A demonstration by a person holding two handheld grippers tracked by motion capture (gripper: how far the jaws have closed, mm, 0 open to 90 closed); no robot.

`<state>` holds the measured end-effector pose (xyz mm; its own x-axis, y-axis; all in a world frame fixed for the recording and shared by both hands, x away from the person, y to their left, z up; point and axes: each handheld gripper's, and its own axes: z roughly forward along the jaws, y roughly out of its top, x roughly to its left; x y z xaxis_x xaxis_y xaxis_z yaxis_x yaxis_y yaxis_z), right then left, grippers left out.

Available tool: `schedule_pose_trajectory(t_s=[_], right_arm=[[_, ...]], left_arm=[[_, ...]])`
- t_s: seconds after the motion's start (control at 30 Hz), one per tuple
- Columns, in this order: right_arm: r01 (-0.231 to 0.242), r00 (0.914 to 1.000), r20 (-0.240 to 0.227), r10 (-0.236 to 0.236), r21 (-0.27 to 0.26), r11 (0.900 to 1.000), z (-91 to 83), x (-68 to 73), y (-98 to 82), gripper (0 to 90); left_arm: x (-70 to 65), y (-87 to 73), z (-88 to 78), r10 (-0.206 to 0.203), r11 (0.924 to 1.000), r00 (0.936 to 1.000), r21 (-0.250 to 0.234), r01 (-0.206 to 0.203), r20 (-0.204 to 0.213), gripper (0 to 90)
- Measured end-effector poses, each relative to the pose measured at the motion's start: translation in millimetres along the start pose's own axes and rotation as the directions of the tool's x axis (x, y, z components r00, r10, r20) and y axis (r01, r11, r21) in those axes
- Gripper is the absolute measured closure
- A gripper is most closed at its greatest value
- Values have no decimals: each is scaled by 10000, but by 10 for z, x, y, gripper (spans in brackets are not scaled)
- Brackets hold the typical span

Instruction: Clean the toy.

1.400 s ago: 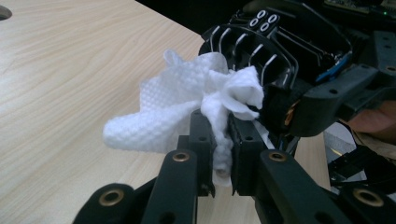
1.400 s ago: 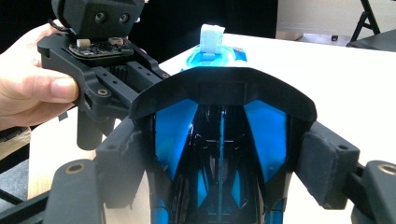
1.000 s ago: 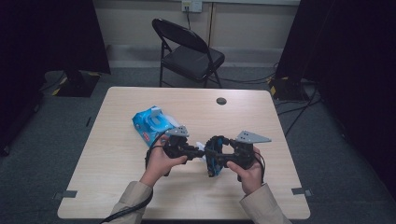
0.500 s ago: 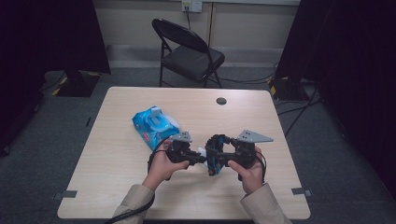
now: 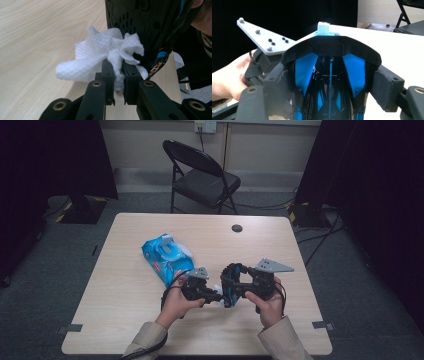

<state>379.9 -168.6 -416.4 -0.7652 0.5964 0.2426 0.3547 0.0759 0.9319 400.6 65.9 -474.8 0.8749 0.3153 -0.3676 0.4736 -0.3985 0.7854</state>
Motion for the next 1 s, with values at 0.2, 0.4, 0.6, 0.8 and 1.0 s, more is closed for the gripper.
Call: schedule_pose_trajectory(t_s=[0.2, 0.4, 0.6, 0.8, 1.0], right_arm=[[-35, 10000, -4, 35, -121, 9999, -21, -1, 19, 256], [-100, 9999, 76, 102, -246, 9996, -66, -29, 33, 256], [-131, 9995, 279, 141, -363, 9993, -127, -75, 49, 256], [-205, 9983, 540, 222, -320, 9993, -173, -139, 35, 256], [-167, 9968, 775, 185, -235, 9996, -190, -182, 19, 256]], left_arm=[[-3, -71, 63, -86, 9998, 9999, 201, 85, 66, 815], [12, -117, 44, -38, 9992, 9999, 390, 42, -99, 814], [45, -149, -80, -1, 9991, 9993, 420, 17, -374, 814], [115, -212, -301, -158, 9991, 9969, 375, 187, -769, 813], [156, -255, -477, -194, 9993, 9942, 295, 226, -1061, 813]])
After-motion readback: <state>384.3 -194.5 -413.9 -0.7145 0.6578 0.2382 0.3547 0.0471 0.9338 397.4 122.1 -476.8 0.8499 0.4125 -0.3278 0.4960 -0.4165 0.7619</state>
